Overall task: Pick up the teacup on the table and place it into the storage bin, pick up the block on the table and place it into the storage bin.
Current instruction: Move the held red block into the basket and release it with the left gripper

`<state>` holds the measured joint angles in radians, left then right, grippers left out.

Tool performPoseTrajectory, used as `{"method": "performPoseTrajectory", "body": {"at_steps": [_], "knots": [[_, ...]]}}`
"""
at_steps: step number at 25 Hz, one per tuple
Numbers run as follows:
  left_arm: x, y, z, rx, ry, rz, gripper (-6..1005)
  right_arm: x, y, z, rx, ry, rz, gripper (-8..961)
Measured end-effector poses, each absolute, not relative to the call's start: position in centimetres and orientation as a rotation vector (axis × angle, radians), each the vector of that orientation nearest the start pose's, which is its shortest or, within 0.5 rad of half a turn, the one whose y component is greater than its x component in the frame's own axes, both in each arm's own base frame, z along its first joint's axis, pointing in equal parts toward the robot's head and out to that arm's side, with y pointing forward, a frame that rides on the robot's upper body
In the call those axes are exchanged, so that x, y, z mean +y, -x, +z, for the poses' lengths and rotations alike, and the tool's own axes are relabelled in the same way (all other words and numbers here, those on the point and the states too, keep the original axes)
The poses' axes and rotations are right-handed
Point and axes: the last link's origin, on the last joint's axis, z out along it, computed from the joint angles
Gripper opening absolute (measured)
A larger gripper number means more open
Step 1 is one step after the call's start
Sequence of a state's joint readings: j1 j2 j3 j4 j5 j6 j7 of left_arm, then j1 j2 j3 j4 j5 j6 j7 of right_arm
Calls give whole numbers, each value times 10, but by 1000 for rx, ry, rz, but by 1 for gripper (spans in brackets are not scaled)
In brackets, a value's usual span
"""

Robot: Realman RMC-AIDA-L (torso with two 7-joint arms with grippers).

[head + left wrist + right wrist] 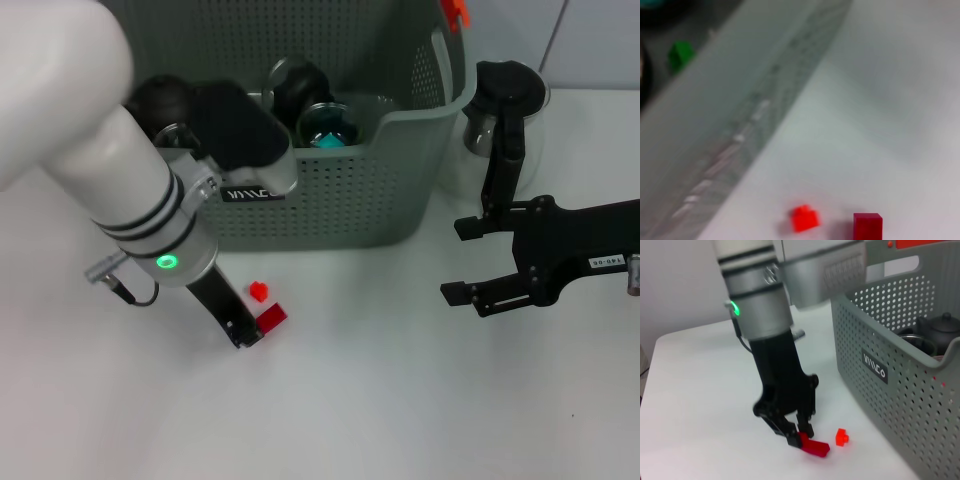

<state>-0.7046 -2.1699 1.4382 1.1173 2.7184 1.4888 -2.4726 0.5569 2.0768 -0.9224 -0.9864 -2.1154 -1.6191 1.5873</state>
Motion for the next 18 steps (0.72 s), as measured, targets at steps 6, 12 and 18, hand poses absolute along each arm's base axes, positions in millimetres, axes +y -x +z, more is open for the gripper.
{"method": "performPoseTrajectory", "body": {"at_steps": [6, 12, 18], "knots": [[331, 148, -9, -671, 2744, 506, 188, 344, -219, 16, 402, 2941, 327, 915], [326, 123, 50, -569, 2696, 233, 190, 344, -219, 16, 402, 2940, 326, 915], [349, 109, 93, -477, 2548, -22, 192, 344, -218, 14, 398, 2942, 325, 915]]}}
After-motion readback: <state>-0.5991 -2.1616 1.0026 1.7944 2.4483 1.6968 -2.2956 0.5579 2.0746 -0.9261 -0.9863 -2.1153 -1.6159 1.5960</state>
